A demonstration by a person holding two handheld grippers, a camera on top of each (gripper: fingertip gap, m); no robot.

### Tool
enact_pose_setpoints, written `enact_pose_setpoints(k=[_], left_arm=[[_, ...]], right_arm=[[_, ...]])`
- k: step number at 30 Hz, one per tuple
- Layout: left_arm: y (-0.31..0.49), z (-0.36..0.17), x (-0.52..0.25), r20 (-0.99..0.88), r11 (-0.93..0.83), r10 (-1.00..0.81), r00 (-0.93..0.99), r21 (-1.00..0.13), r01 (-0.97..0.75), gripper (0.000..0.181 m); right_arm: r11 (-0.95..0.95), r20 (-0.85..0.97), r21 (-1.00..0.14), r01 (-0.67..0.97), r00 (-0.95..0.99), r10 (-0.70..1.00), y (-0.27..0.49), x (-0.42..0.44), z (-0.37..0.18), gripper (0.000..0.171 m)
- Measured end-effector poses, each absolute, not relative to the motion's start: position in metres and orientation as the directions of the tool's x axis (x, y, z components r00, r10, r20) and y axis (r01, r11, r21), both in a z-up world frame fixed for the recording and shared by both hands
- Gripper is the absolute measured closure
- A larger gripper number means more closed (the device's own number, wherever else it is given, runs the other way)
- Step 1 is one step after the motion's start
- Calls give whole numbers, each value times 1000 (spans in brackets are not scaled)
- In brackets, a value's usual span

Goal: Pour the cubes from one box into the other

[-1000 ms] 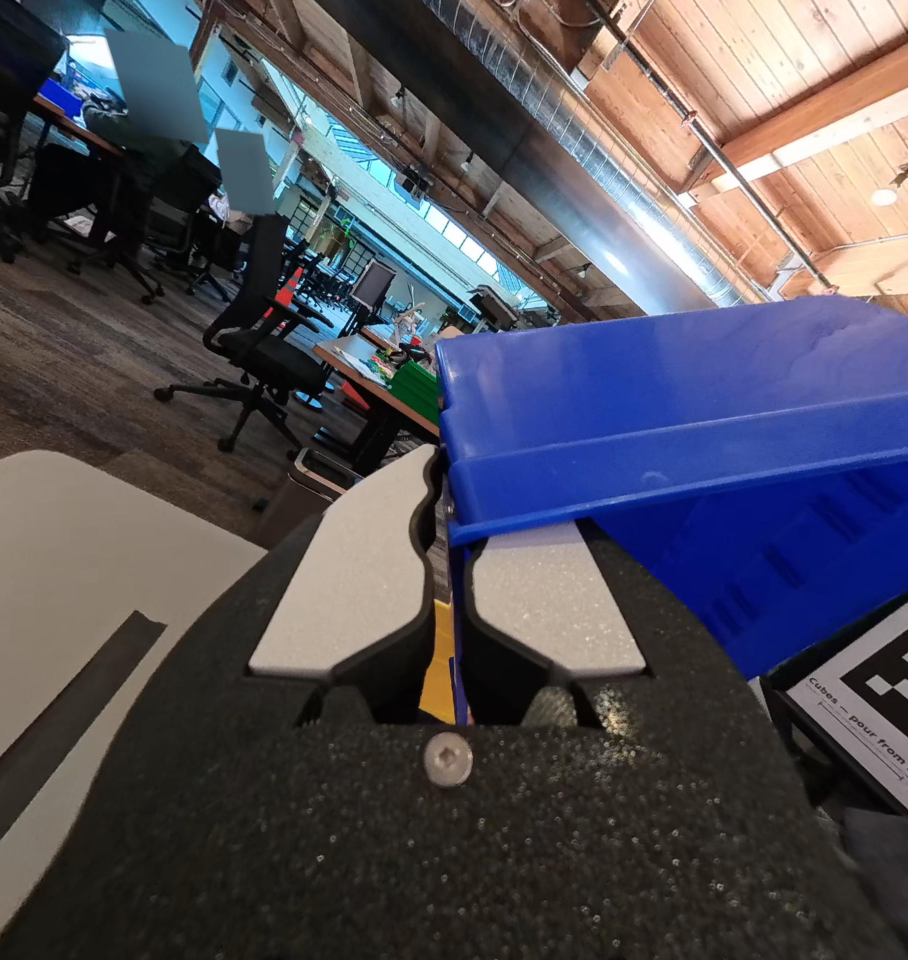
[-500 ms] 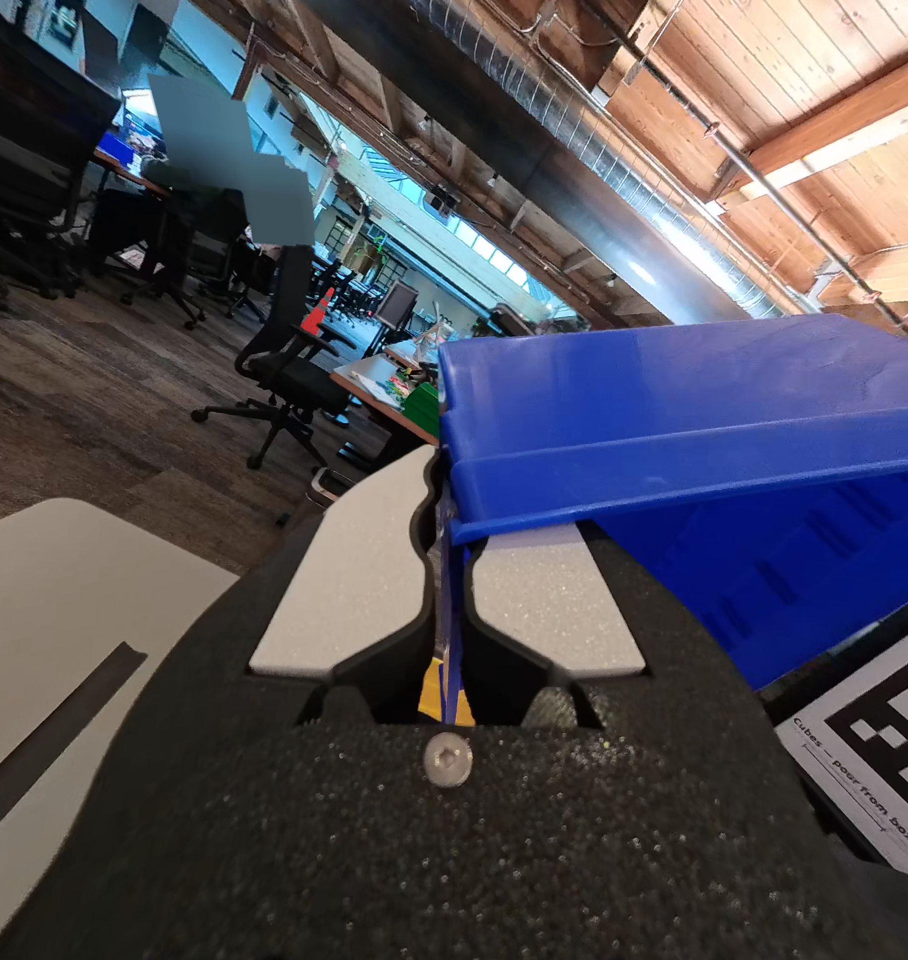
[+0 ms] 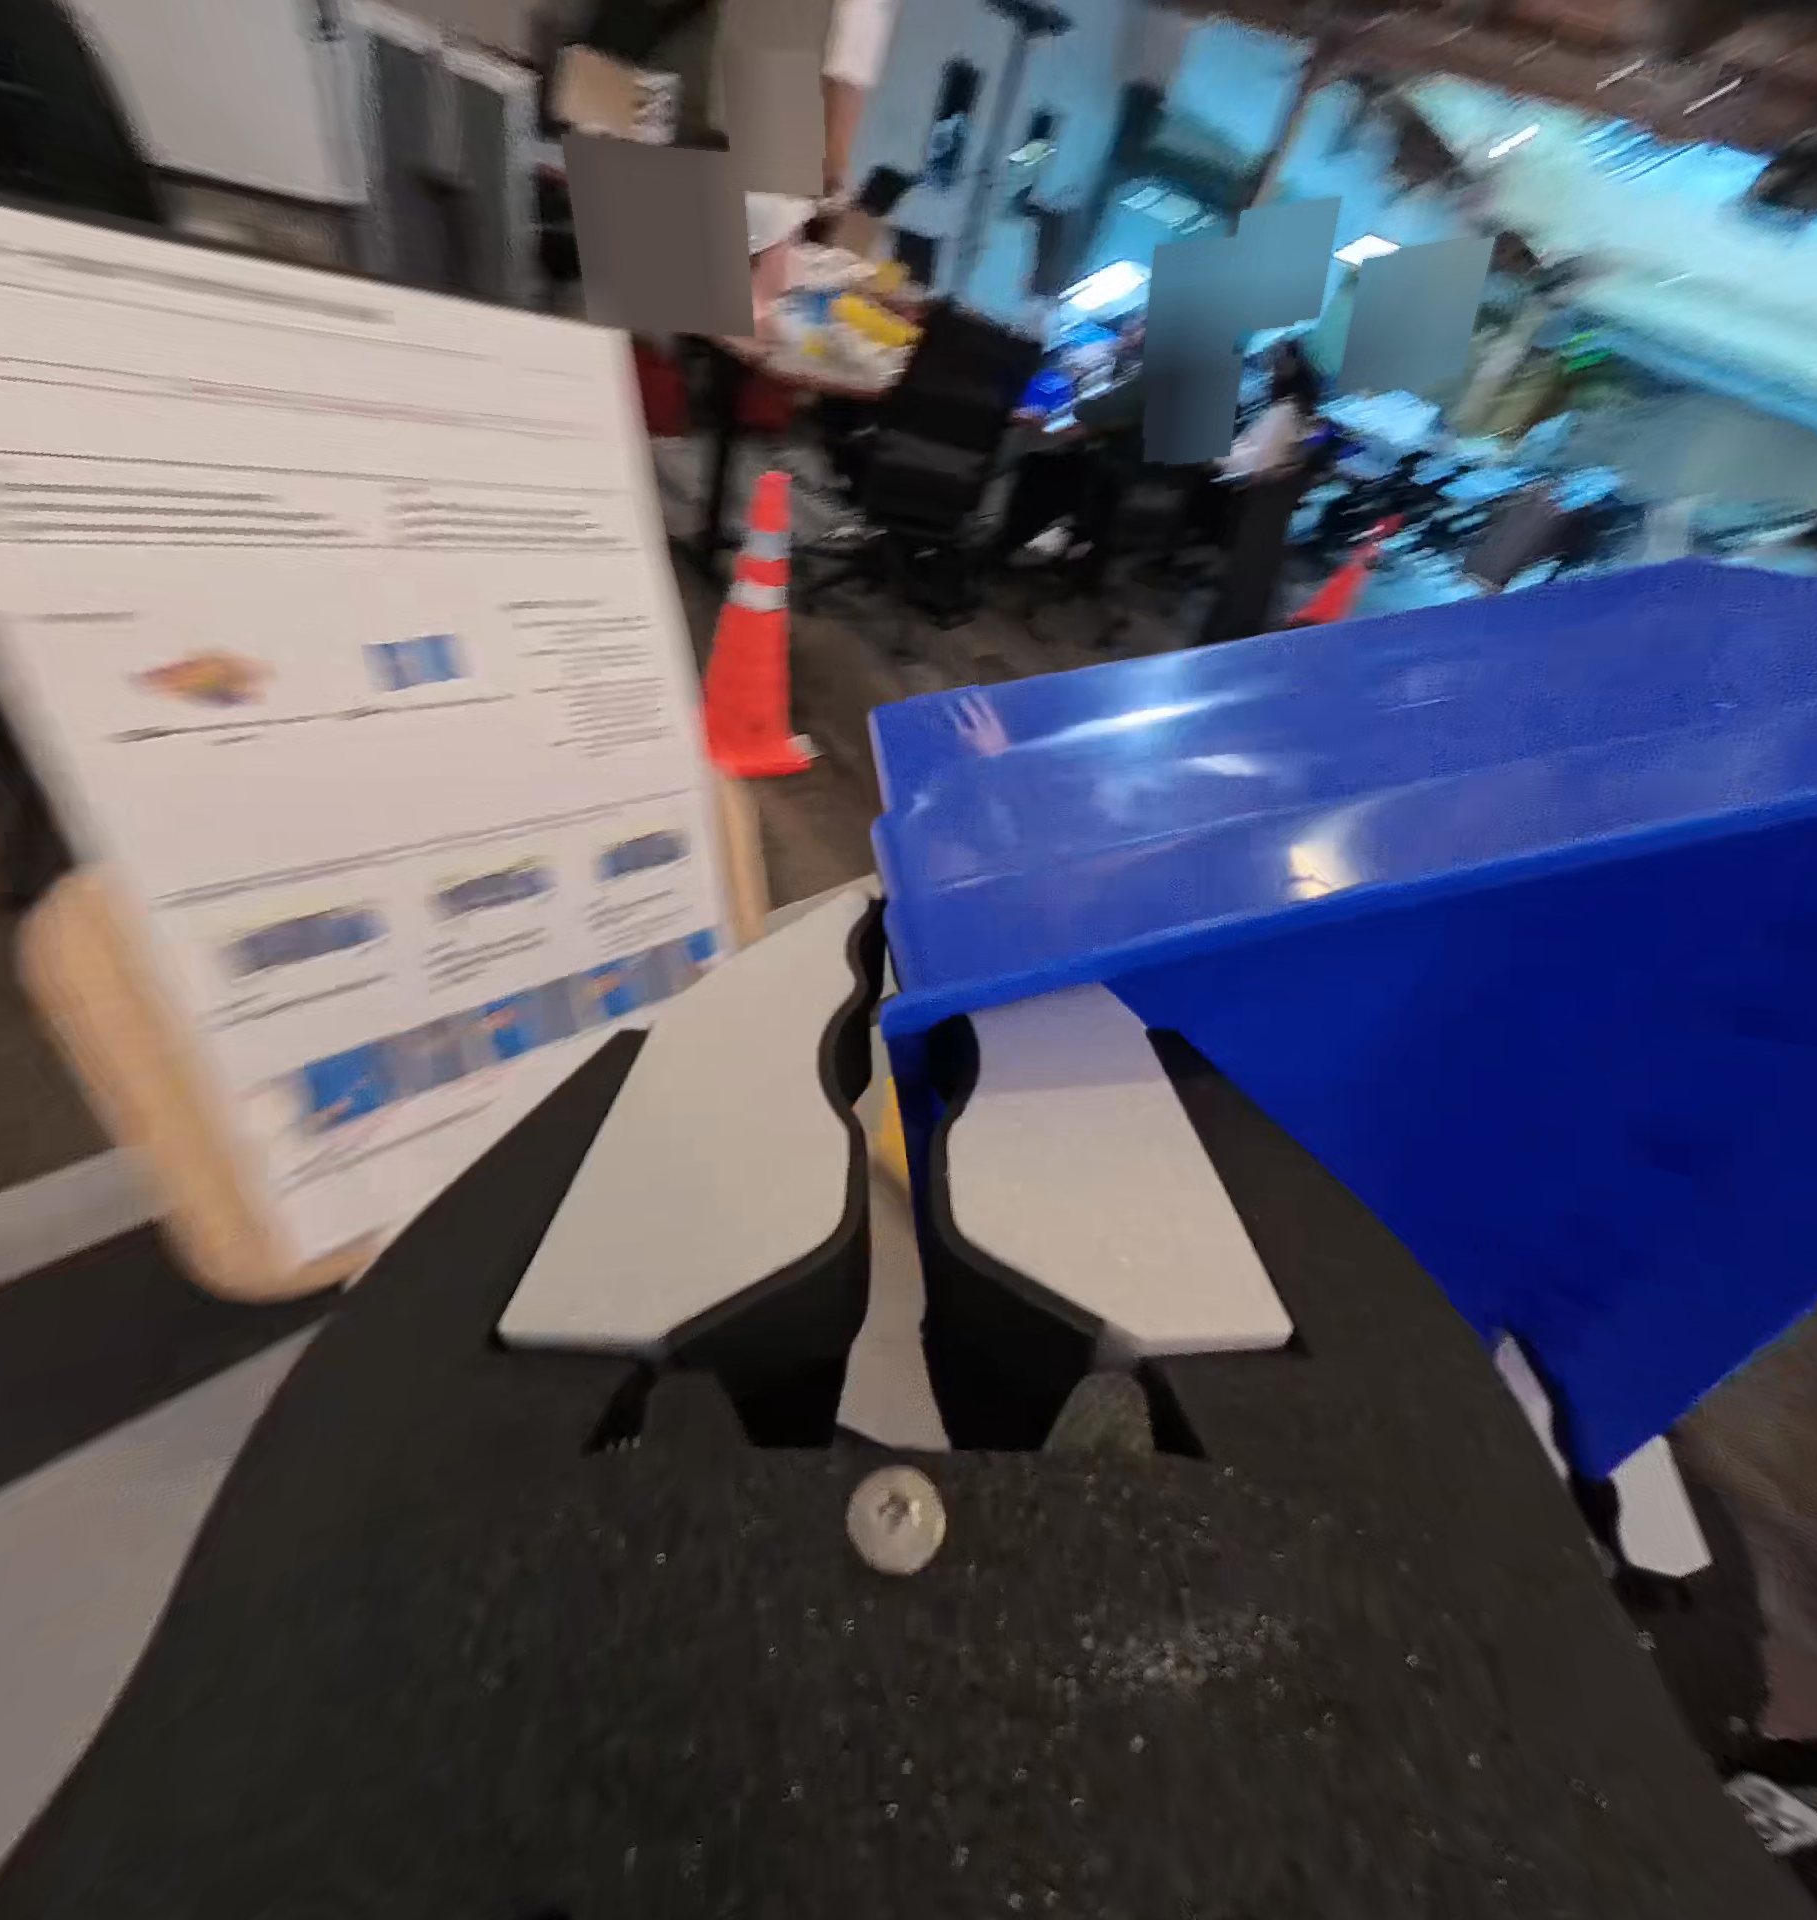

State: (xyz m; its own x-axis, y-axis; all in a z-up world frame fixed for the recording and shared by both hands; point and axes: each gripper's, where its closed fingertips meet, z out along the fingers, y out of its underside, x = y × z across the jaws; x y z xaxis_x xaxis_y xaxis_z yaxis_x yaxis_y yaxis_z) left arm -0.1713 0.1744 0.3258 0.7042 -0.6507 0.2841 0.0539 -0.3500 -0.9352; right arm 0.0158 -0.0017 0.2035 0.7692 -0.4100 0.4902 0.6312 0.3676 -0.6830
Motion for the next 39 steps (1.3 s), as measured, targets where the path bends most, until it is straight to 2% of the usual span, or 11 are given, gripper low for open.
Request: enact_pose_setpoints(k=[3, 6, 11, 14, 17, 23, 26, 32, 36, 39], left_arm=[[145, 328, -263, 221, -402, -473, 853, -915, 14, 177], [119, 307, -350, 143, -510, -296, 944, -860, -30, 176], [106, 217, -448, 71, -707, -103, 992, -707, -23, 176], [122, 149, -476, -27, -795, -77, 997, -602, -78, 176], [151, 84, -484, -47, -857, -87, 995, -506, -98, 176], [220, -19, -491, -83, -937, -125, 989, -316, -145, 175], [251, -58, -492, -73, -960, -169, 983, -212, -180, 175], [302, -107, -488, -9, -952, -250, 968, -180, -248, 175], [305, -133, -505, 12, -967, -197, 980, -168, -192, 175], [301, -145, -511, 77, -973, -156, 985, -184, -139, 175]], right_arm=[[386, 392, -812, 437, 899, -193, -6, -60, 196, 168], [335, 271, -908, 253, 962, 9, -16, -135, 177, 168], [78, 79, -995, 62, 968, 237, -29, -225, 98, 169], [-80, 38, -994, 67, 946, 320, -27, -258, 40, 167], [-238, -38, -970, 49, 936, 349, -15, -271, -11, 167], [-502, -149, -862, 70, 912, 383, 39, -279, -79, 166], [-573, -189, -815, 84, 897, 400, 57, -284, -96, 164], [-577, -112, -795, 190, 888, 447, 81, -305, -101, 160], [-607, -121, -767, 206, 884, 452, 91, -312, -128, 159], [-579, -125, -795, 182, 885, 449, 94, -309, -128, 159]])
